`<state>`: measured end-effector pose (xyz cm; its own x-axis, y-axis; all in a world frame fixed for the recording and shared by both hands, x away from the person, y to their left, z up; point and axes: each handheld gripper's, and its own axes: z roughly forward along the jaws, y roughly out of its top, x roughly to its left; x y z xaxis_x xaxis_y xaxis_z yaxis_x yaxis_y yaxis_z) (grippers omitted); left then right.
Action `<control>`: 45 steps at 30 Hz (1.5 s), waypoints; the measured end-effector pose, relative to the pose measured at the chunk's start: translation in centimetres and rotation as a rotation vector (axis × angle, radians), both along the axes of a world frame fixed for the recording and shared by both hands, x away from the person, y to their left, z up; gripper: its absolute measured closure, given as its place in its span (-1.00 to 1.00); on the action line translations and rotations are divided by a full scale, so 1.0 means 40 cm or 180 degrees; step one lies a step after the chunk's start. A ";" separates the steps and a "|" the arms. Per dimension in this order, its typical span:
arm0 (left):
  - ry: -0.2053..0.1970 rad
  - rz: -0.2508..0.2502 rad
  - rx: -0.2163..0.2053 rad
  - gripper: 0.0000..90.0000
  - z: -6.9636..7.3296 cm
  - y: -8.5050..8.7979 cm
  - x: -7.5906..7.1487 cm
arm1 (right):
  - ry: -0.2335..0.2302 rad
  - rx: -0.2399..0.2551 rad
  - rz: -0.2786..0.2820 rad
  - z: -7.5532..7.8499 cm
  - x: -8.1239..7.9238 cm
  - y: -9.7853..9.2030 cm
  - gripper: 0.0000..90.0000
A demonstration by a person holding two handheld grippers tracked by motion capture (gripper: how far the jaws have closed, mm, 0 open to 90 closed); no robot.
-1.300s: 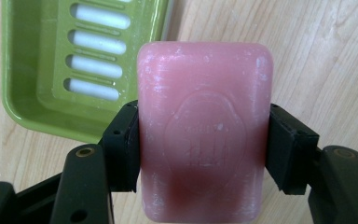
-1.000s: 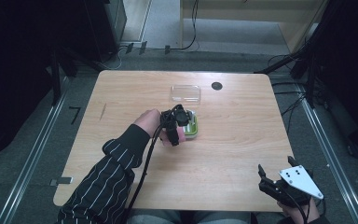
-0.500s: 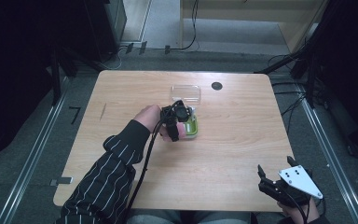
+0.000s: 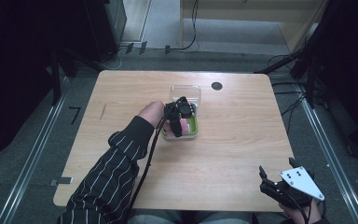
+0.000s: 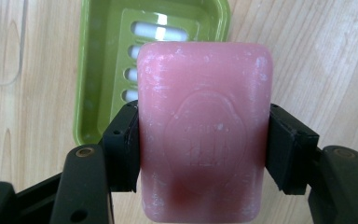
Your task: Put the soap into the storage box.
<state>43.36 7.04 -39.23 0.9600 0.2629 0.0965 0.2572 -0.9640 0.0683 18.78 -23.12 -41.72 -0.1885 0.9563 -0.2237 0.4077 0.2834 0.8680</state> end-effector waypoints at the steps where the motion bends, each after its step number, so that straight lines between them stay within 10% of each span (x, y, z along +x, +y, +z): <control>1: -0.0003 -0.0001 -0.0005 -0.15 0.000 -0.001 0.002 | 0.0006 0.0001 -0.0008 0.000 -0.001 0.000 -0.69; 45: -0.0103 -0.0094 -0.0041 -0.15 -0.072 -0.003 0.076 | 0.0005 -0.0017 -0.0047 -0.001 -0.011 -0.008 -0.69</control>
<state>46.41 6.91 -42.10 0.9637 0.2360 0.1244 0.2261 -0.9701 0.0886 18.35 -23.43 -41.75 -0.1746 0.9578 -0.2284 0.4133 0.2818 0.8659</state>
